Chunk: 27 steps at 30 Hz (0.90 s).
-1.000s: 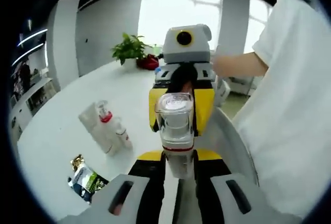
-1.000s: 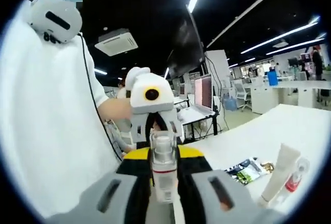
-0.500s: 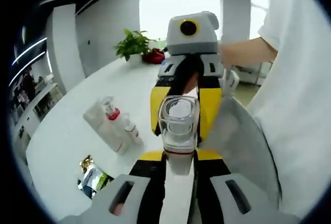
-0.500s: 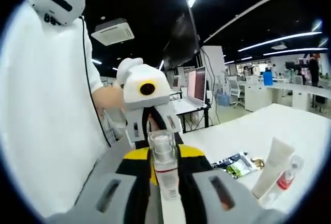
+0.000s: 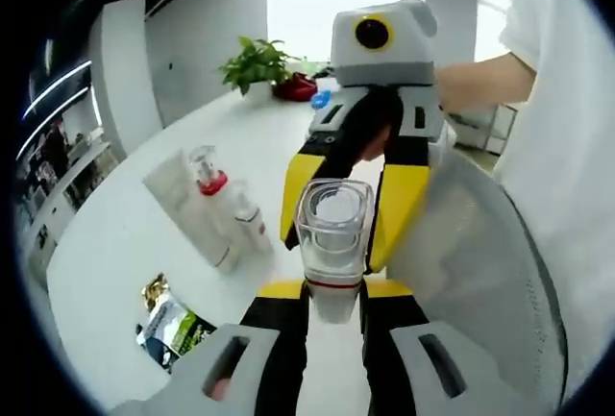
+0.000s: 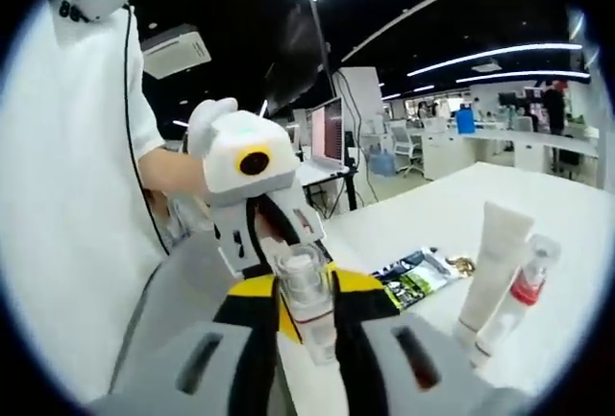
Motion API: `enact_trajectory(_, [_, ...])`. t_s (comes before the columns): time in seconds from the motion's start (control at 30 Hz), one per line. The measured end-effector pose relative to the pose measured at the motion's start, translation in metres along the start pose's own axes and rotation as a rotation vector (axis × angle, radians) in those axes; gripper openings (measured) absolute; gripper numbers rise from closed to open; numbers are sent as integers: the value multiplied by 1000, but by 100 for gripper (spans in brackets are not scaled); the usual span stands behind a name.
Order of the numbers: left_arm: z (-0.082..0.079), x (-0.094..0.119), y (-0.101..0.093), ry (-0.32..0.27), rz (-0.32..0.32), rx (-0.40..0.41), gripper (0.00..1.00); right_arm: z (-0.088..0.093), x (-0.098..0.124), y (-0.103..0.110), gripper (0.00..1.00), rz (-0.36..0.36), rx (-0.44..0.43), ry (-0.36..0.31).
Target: Arrange the skincare products in the storage area until every visible bottle or jar stands upright without overlapping.
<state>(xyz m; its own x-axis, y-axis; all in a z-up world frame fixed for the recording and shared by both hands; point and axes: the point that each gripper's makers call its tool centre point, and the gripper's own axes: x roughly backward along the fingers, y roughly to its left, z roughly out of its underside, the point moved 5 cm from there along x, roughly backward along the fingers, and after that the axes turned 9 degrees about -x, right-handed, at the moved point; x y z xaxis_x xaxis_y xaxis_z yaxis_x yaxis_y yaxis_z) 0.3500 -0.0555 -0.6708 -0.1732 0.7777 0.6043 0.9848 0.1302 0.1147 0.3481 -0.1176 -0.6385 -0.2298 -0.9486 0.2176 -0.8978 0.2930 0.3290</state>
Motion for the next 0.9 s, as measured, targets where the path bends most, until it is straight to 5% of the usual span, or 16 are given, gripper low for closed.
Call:
enact_trajectory(0.53, [30, -33, 5, -21, 10, 31, 16, 25, -6, -21, 34, 107, -80, 5])
enact_trajectory(0.9, [44, -46, 11, -29, 5, 25, 16, 42, 2, -32, 54, 200, -131, 17])
